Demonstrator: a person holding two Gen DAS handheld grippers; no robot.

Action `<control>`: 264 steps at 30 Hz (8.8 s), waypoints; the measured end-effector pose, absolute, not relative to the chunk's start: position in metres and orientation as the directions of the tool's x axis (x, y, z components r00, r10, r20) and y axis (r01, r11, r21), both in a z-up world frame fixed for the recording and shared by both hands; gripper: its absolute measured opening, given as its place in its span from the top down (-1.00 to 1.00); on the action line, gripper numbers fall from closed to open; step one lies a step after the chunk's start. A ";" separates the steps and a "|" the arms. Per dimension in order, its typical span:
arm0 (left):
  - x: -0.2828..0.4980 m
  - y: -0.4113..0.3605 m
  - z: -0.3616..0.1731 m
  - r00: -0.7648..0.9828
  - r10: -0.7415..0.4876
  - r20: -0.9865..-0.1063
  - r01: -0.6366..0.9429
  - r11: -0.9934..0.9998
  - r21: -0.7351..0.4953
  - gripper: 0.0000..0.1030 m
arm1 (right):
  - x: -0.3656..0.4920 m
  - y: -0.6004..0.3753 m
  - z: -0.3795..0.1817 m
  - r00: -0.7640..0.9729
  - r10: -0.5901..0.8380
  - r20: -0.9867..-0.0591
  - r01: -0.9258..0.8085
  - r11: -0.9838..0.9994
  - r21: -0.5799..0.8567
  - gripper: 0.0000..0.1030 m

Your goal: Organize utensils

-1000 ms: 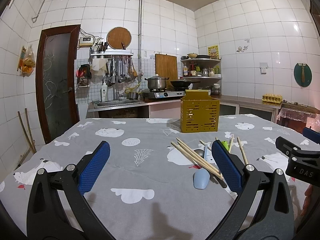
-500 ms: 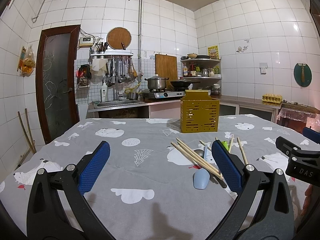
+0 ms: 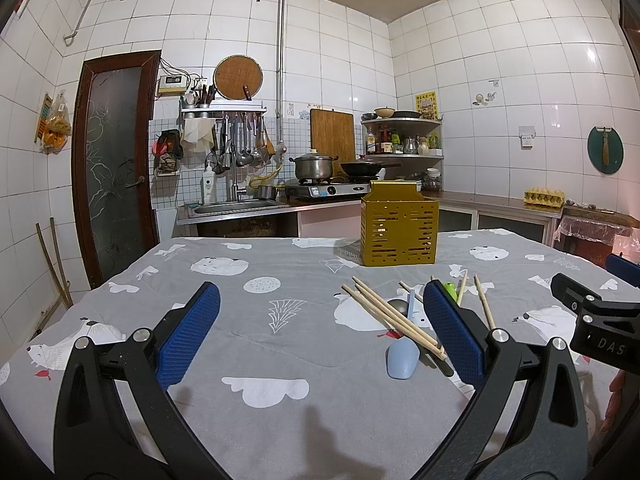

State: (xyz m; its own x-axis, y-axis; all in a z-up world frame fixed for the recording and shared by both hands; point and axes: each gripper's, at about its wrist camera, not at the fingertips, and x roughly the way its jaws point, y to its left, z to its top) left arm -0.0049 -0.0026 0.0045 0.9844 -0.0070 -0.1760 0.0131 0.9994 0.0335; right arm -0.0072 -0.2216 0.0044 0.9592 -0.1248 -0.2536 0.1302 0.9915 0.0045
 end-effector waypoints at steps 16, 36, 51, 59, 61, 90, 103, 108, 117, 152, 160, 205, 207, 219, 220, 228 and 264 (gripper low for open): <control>-0.005 -0.002 0.004 0.985 -0.007 -0.175 0.013 0.999 0.034 -0.90 | -0.007 -0.221 0.004 0.959 -0.125 -0.253 0.130 0.991 0.003 -0.93; -0.005 -0.003 0.004 0.985 -0.007 -0.174 0.013 0.999 0.034 -0.90 | -0.009 -0.225 0.005 0.960 -0.129 -0.250 0.135 0.991 0.008 -0.93; -0.005 -0.001 0.005 0.984 -0.014 -0.177 0.020 0.999 0.031 -0.91 | -0.008 -0.229 0.006 0.960 -0.125 -0.251 0.133 0.991 0.012 -0.93; 0.001 -0.002 0.007 0.977 -0.018 -0.211 0.029 0.998 0.047 -0.90 | -0.012 -0.223 0.006 0.969 -0.117 -0.218 0.121 0.993 0.005 -0.93; 0.004 -0.004 0.007 0.974 -0.018 -0.227 0.033 0.997 0.063 -0.90 | -0.011 -0.221 0.006 0.968 -0.117 -0.220 0.119 0.993 -0.001 -0.93; 0.204 -0.004 0.060 0.895 -0.051 -0.442 0.049 0.999 -0.015 -0.90 | 0.183 -0.263 0.031 0.848 -0.212 -0.485 0.209 0.976 -0.062 -0.93; 0.287 -0.017 -0.015 0.765 0.025 -0.643 -0.007 0.999 0.032 -0.90 | 0.251 -0.278 -0.039 0.658 -0.265 -0.704 0.295 0.952 -0.083 -0.90; 0.295 -0.016 -0.032 0.715 0.016 -0.699 -0.013 1.000 0.009 -0.89 | 0.252 -0.281 -0.042 0.649 -0.258 -0.716 0.299 0.951 -0.071 -0.85; 0.307 -0.015 -0.060 0.620 -0.039 -0.783 -0.008 0.998 -0.056 -0.39 | 0.263 -0.276 -0.052 0.614 -0.227 -0.756 0.280 0.958 -0.060 -0.55; 0.325 -0.034 -0.054 0.558 -0.064 -0.827 0.022 0.998 -0.062 0.90 | 0.283 -0.275 -0.035 0.640 -0.090 -0.763 0.279 0.953 0.122 0.90; 0.309 -0.034 -0.016 0.649 -0.092 -0.755 0.060 0.996 -0.069 0.91 | 0.266 -0.273 0.008 0.740 -0.065 -0.670 0.222 0.963 0.151 0.90; 0.236 -0.025 0.139 0.953 -0.152 -0.263 0.138 0.988 -0.074 0.91 | 0.205 -0.263 0.140 0.976 -0.123 -0.179 0.141 0.986 0.091 0.90; 0.238 -0.027 0.149 0.956 -0.163 -0.246 0.147 0.986 -0.083 0.91 | 0.209 -0.261 0.145 0.978 -0.118 -0.171 0.136 0.986 0.094 0.90; 0.277 -0.047 0.223 0.974 -0.202 -0.099 0.193 0.977 -0.092 0.91 | 0.246 -0.253 0.217 0.995 -0.091 -0.047 0.097 0.988 0.122 0.90; 0.283 -0.050 0.228 0.975 -0.203 -0.088 0.195 0.977 -0.089 0.91 | 0.252 -0.252 0.224 0.995 -0.089 -0.035 0.093 0.988 0.124 0.90; 0.334 -0.070 0.231 0.974 -0.221 -0.055 0.215 0.972 -0.093 0.91 | 0.310 -0.242 0.239 0.998 -0.052 -0.034 0.056 0.989 0.136 0.90; 0.279 -0.007 0.175 0.979 -0.063 -0.195 0.049 0.996 -0.074 -0.90 | 0.289 -0.283 0.132 0.898 -0.095 -0.430 0.163 0.979 0.124 -0.30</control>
State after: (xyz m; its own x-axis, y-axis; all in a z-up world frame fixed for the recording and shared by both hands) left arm 0.2786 -0.0068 0.1752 0.9789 -0.0625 -0.1946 0.0490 0.9961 -0.0735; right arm 0.2888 -0.2831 0.1325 0.8977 -0.0954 -0.4302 0.1633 0.9788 0.1236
